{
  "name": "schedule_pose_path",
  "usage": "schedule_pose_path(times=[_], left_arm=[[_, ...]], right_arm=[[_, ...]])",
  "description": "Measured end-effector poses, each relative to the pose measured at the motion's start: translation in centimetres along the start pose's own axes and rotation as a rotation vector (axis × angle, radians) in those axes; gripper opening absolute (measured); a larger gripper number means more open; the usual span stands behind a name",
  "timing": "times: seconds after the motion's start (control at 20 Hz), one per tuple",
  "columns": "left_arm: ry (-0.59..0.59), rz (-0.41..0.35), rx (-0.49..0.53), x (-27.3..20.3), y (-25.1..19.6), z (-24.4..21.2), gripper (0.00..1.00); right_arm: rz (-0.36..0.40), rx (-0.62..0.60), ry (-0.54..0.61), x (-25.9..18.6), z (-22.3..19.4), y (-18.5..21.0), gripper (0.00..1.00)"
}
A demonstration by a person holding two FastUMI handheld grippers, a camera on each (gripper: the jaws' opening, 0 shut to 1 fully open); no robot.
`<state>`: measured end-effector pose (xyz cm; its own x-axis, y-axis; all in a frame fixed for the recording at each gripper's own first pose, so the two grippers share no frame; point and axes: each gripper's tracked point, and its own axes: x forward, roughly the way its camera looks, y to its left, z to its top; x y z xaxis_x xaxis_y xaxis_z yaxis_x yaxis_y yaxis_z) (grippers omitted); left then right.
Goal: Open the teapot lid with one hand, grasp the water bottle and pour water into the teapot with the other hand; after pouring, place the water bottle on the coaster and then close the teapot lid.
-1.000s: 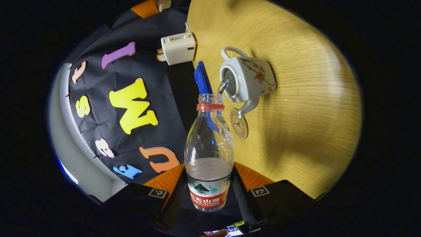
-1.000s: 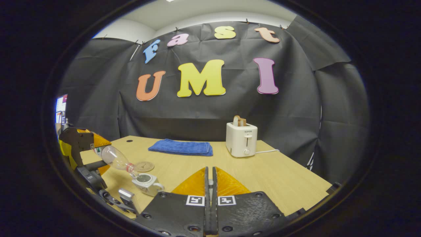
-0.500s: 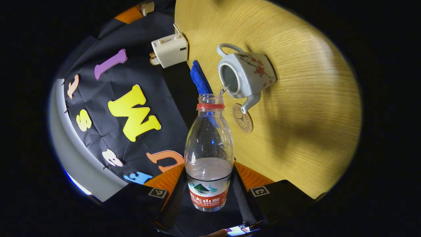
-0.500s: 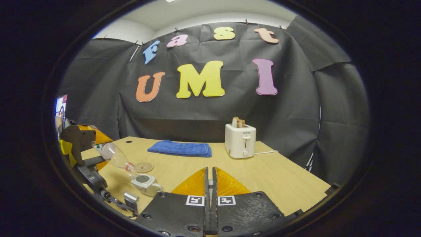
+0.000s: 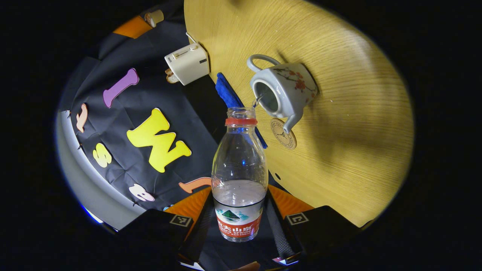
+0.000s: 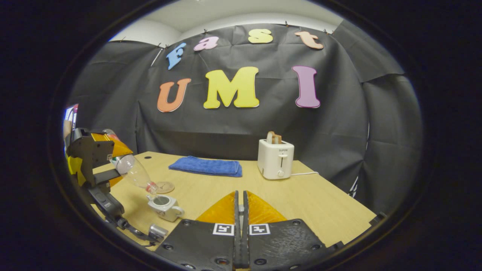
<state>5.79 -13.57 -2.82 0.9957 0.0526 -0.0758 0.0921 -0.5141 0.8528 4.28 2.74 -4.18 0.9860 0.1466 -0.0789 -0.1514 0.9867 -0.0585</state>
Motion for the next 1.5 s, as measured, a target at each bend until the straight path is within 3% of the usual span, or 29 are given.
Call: schedule_pose_path(times=[0.6,1.0,1.2,1.5], left_arm=[[0.044,0.023,0.096,-0.7,1.4,-0.3,0.76],[0.038,0.032,0.087,-0.4,1.2,-0.3,0.76],[0.028,0.029,0.047,0.0,0.9,-0.8,0.76],[-0.029,0.030,-0.158,0.7,-2.2,-0.4,0.76]], right_arm=[[-0.021,0.002,-0.012,-0.7,1.0,-1.5,0.00],[-0.031,-0.005,-0.005,-0.3,0.5,-1.9,0.00],[-0.043,-0.005,-0.001,0.2,0.2,-2.1,0.00],[-0.056,0.018,0.004,0.8,-0.3,-2.8,0.00]])
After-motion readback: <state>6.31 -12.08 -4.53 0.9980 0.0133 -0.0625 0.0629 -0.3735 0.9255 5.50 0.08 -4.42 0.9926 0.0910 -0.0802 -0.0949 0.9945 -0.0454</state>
